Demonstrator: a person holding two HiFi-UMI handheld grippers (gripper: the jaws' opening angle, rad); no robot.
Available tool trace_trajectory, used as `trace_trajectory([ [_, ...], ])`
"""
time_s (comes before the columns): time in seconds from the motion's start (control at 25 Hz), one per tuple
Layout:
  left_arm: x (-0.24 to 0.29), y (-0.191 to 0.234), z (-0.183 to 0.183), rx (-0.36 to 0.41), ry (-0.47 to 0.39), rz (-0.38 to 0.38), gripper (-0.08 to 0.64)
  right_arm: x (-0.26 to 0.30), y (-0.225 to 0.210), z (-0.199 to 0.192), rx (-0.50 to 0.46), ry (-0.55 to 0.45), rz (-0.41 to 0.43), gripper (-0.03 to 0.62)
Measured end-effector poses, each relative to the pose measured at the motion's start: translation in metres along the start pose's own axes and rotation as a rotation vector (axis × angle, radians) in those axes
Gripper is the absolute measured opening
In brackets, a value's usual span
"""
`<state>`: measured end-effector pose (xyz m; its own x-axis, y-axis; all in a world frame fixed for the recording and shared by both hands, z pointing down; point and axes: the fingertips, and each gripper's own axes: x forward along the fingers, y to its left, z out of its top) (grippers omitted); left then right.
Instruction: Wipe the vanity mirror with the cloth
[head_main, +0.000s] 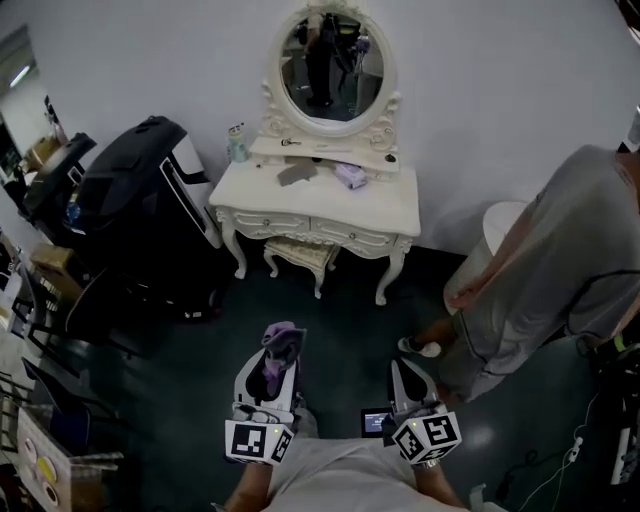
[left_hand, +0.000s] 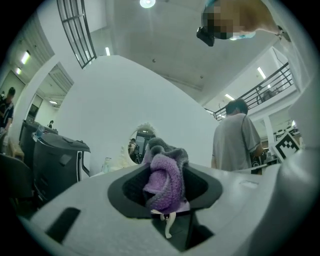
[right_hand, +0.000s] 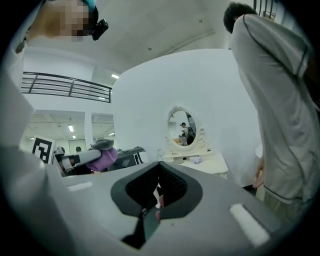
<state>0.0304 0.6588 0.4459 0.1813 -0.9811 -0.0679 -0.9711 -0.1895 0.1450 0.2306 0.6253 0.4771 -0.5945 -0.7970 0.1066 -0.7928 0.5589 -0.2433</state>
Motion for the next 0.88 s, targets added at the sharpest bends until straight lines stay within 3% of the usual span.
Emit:
trace_trajectory([
  [0.16,0.048,0.042,0.016,0.024,-0.020,-0.030,0.160,0.063,0.003,0.020,-0.022,-0.022,-0.002,0.008],
  [0.4,0.103,0.095,0.024,0.052,-0.016,-0.093,0.161,0.130,0.001,0.027,0.021,-0.043,-0.098,0.008],
  [0.88,0.156,0.170,0.022,0.013,0.009,-0.066,0.161,0.214,0.002,0.015,0.047,-0.010,-0.131,0.008],
])
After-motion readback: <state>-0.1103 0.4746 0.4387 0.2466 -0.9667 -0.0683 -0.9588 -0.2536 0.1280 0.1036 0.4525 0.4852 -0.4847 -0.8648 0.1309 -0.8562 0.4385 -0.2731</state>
